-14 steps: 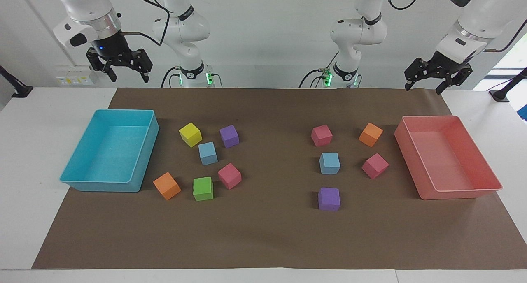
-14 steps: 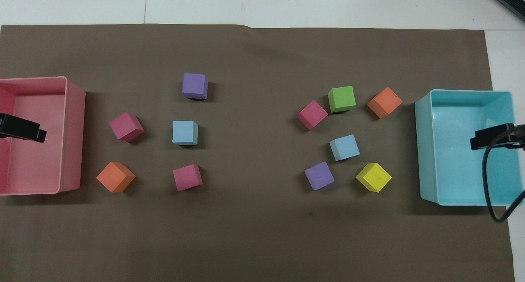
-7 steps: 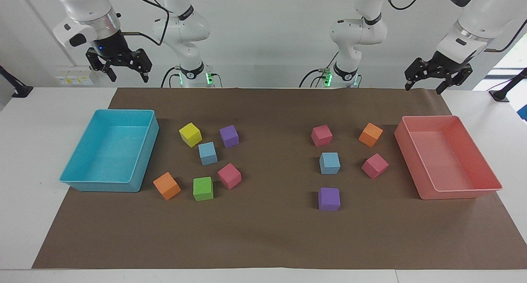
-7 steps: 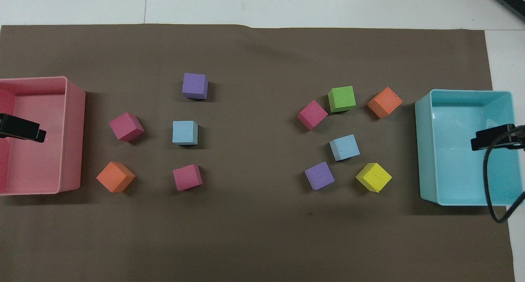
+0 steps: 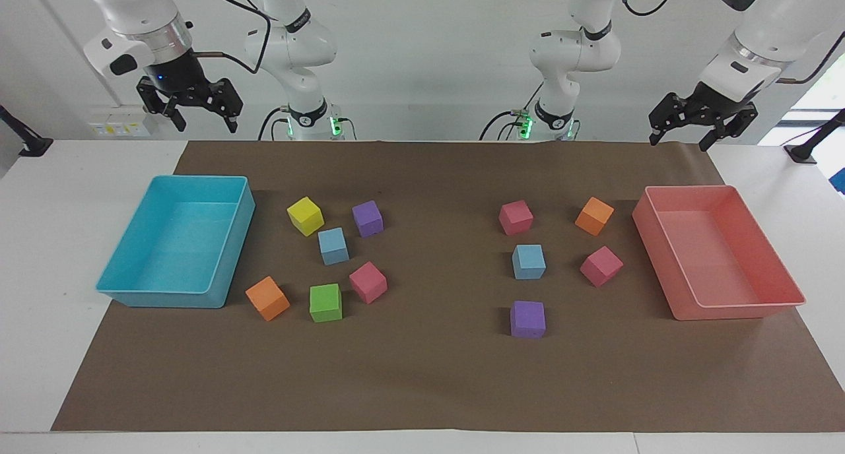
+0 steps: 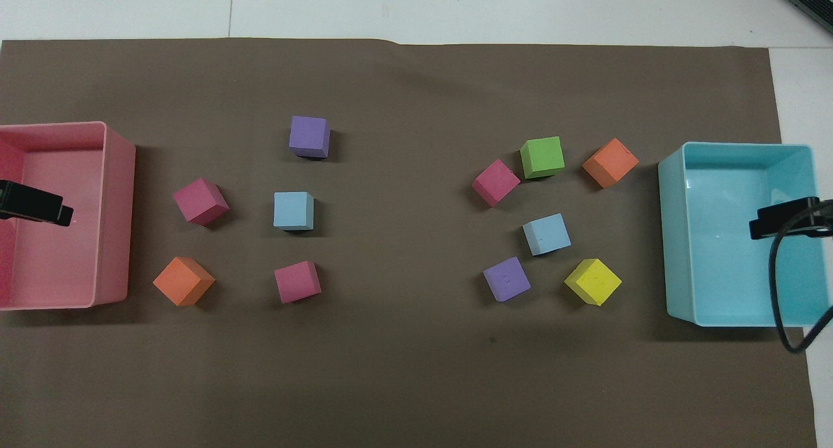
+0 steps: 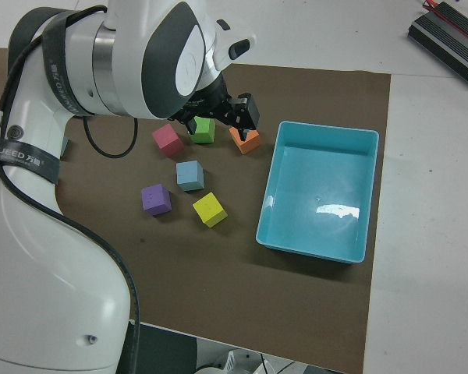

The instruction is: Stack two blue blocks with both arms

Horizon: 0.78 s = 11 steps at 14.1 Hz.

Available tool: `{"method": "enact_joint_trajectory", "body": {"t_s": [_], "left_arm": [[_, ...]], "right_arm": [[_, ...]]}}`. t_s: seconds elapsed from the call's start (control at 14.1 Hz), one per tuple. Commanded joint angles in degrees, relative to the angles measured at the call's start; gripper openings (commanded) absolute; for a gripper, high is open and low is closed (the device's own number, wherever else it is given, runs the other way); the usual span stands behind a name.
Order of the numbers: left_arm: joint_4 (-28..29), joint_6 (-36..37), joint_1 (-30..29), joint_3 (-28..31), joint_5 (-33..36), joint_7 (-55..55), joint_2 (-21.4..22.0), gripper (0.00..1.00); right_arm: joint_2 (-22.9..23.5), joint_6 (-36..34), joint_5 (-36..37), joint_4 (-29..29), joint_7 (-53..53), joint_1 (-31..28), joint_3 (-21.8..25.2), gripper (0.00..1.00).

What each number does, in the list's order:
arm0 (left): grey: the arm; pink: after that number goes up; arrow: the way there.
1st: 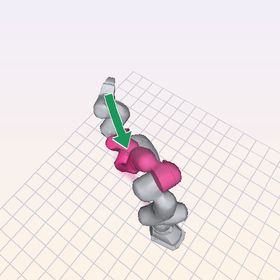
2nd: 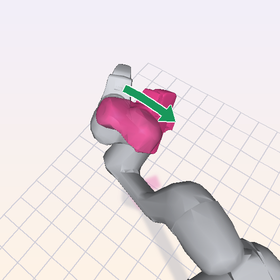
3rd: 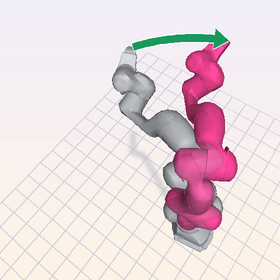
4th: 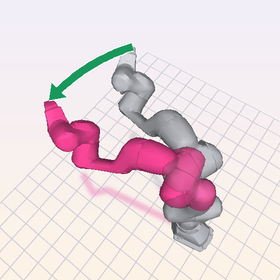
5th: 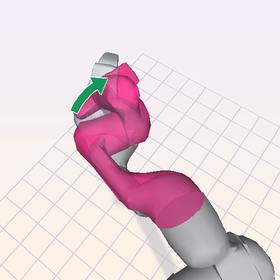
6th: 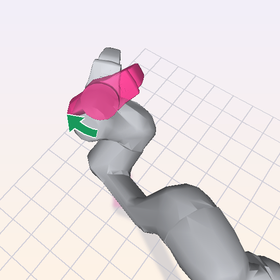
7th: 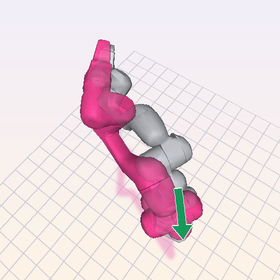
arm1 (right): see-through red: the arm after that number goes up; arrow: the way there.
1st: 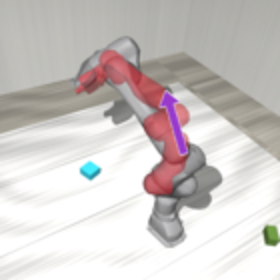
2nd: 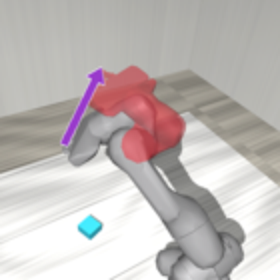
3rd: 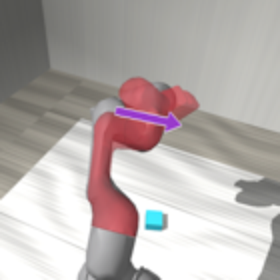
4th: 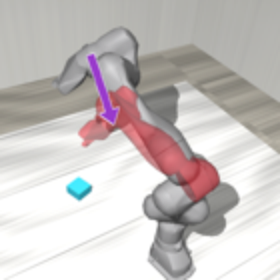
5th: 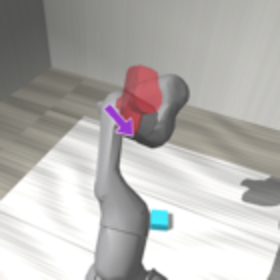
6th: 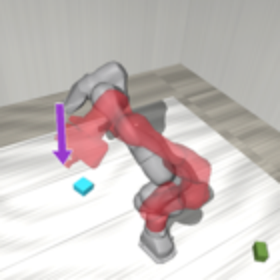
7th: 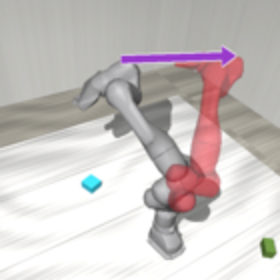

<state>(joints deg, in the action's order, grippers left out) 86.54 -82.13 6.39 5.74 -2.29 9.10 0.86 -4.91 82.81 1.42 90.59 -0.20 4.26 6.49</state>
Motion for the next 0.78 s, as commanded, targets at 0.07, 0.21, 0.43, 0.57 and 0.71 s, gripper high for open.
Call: {"method": "enact_joint_trajectory", "body": {"t_s": [0.07, 0.21, 0.43, 0.57, 0.71], "left_arm": [[0.21, 0.66, 0.03, 0.15, -0.26, 0.48, 0.73, 1.0], [0.21, 0.66, -0.06, 0.15, -0.26, 0.56, 0.73, 1.0], [0.29, 0.66, 0.03, 0.15, -0.26, 0.56, 0.73, 1.0], [0.29, 0.74, 0.11, 0.06, -0.26, 0.48, 0.73, 1.0], [0.29, 0.83, 0.12, 0.06, -0.26, 0.48, 0.73, 1.0]], "right_arm": [[-1.86, 0.77, -0.37, 2.48, 1.43, -0.65, 0.02, 1.0], [-1.86, 0.69, -0.37, 2.49, 1.6, -0.74, 0.02, 1.0], [-1.86, 1.04, -0.37, 2.75, 1.43, -1.36, 0.11, 1.0], [-1.86, 1.65, -0.37, 2.75, 1.17, -1.09, 0.02, 1.0], [-1.86, 1.92, -0.37, 2.84, 1.08, -0.83, 0.02, 1.0]]}}
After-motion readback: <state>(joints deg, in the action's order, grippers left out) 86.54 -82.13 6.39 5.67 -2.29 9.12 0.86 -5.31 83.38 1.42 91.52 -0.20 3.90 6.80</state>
